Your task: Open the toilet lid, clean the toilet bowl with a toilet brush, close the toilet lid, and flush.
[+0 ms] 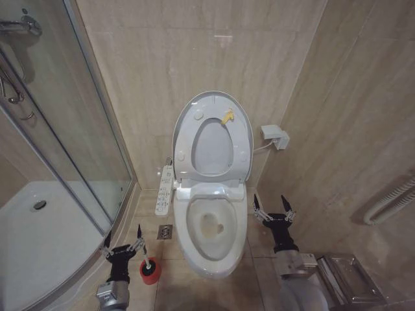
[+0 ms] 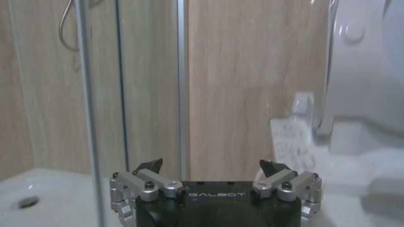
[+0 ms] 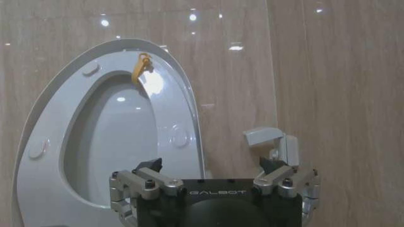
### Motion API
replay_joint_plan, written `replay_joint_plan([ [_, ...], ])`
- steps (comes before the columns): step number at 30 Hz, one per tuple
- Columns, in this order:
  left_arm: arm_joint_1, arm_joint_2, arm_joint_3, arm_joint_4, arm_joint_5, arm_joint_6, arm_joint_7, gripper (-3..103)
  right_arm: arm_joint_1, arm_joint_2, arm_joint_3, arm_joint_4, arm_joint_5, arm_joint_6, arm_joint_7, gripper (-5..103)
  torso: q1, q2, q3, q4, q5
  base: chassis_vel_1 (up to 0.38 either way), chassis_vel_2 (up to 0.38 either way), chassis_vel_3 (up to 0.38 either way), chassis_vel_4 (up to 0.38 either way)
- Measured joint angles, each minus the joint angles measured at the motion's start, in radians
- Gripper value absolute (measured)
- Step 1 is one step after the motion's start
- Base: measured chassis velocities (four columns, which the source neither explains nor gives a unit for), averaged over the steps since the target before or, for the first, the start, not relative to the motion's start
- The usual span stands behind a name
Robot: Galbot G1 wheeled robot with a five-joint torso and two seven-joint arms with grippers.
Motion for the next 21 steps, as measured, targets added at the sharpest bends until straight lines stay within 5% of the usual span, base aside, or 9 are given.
replay_joint_plan([
  [13, -0.077, 0.012, 0.027, 0.225, -0.043, -0.044, 0.016, 100, 0.000, 0.000, 0.000, 0.000, 0.000, 0.000, 0.000, 100, 0.000, 0.000, 0.000, 0.0001, 0.0000, 0.000, 0.000, 0.000, 0.000],
  [21, -0.130, 0.020, 0.043, 0.343, -0.059, -0.112, 0.123, 100, 0.000, 0.000, 0.000, 0.000, 0.000, 0.000, 0.000, 100, 0.000, 0.000, 0.000, 0.0000, 0.0000, 0.000, 0.000, 0.000, 0.000],
])
